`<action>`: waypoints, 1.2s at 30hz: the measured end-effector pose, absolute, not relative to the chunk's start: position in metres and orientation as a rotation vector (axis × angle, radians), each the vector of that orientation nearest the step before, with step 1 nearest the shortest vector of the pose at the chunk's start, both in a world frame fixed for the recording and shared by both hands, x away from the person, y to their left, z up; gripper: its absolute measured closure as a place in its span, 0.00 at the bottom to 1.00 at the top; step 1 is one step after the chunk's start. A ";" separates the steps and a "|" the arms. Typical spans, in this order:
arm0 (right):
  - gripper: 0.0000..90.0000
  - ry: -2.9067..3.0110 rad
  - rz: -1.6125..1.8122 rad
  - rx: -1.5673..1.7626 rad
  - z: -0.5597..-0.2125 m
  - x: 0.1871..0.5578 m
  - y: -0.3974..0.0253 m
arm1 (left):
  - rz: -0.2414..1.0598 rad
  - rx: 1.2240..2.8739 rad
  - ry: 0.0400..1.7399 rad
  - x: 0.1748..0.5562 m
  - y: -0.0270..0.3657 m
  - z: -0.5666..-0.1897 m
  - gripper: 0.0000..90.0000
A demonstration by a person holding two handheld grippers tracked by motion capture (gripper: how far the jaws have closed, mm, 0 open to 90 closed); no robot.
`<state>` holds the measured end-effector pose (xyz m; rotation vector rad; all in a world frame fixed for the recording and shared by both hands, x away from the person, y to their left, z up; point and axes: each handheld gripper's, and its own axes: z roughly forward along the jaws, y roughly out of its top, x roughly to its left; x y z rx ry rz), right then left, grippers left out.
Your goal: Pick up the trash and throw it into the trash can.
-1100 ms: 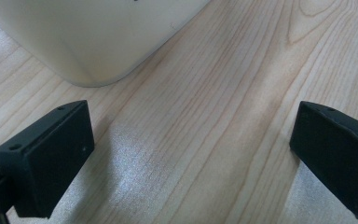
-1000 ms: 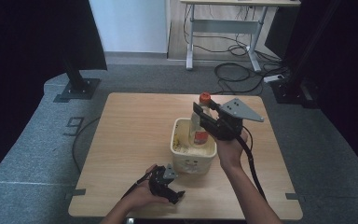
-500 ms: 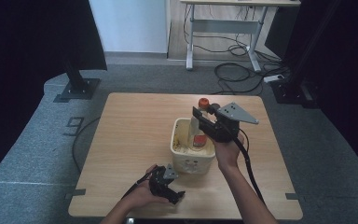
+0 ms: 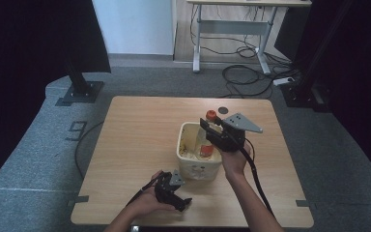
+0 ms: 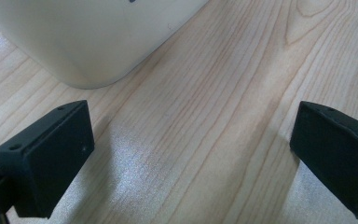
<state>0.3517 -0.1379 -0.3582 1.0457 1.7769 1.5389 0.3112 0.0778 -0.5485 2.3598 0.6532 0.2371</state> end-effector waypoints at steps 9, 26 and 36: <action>0.62 1.830 1.487 1.069 -0.382 0.357 -0.136 | 0.235 2.359 0.653 0.311 0.078 -0.548 0.00; 0.63 1.890 1.448 1.097 -0.401 0.362 -0.135 | 0.237 2.358 0.656 0.311 0.077 -0.549 0.00; 0.63 1.970 1.367 1.083 -0.413 0.362 -0.133 | 0.236 2.358 0.657 0.311 0.077 -0.548 0.00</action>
